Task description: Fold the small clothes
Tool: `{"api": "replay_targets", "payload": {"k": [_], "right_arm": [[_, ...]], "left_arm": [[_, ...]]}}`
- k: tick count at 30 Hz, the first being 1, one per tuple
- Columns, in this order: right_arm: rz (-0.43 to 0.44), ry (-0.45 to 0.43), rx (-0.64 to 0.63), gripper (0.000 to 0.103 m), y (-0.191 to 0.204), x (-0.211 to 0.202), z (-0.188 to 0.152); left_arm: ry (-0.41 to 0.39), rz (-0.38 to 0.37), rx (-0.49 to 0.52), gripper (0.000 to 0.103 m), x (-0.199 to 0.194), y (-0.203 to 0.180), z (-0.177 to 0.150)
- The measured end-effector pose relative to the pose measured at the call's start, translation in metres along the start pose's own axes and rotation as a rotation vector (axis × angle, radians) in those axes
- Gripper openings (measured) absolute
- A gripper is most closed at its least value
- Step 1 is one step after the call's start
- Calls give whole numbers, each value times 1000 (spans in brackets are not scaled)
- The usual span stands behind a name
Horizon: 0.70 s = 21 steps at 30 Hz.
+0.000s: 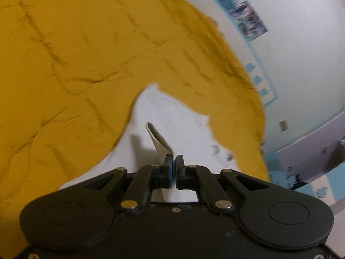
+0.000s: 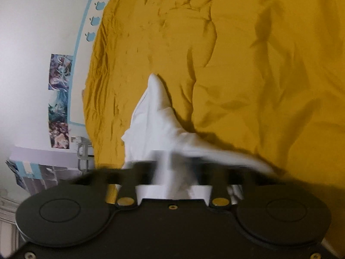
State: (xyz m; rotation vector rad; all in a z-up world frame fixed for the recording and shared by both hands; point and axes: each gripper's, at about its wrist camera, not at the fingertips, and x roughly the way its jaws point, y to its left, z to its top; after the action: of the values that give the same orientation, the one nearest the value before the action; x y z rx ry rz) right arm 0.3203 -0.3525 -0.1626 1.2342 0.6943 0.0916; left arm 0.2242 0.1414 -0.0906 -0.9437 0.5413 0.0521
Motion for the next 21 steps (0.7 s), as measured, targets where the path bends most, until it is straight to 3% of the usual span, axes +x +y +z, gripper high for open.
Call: {"api": "replay_targets", "payload": {"k": [3, 7, 9, 11, 13, 16, 18, 20, 21], "right_arm": [[-8, -67, -22, 8, 4, -19, 2], [-123, -9, -38, 7, -14, -9, 3], [-112, -11, -33, 7, -19, -11, 4], [-116, -5, -43, 17, -13, -18, 3], [-117, 10, -96, 23, -2, -26, 3], [-111, -5, -293, 23, 29, -36, 2], [-114, -16, -435, 23, 53, -26, 9], [-102, -25, -512, 31, 68, -1, 27], [-112, -36, -523, 39, 72, 12, 39]], "left_arm": [[28, 35, 44, 0, 3, -2, -2], [159, 208, 37, 1, 28, 22, -15], [186, 196, -28, 7, 29, 36, -17], [164, 191, -62, 7, 18, 37, -12], [128, 187, -50, 17, -1, 30, -6], [84, 129, 17, 22, -21, 9, -2], [96, 98, 97, 32, -20, -12, 1], [112, 89, 159, 34, -7, -25, -1], [128, 102, 181, 34, 1, -29, -4]]}}
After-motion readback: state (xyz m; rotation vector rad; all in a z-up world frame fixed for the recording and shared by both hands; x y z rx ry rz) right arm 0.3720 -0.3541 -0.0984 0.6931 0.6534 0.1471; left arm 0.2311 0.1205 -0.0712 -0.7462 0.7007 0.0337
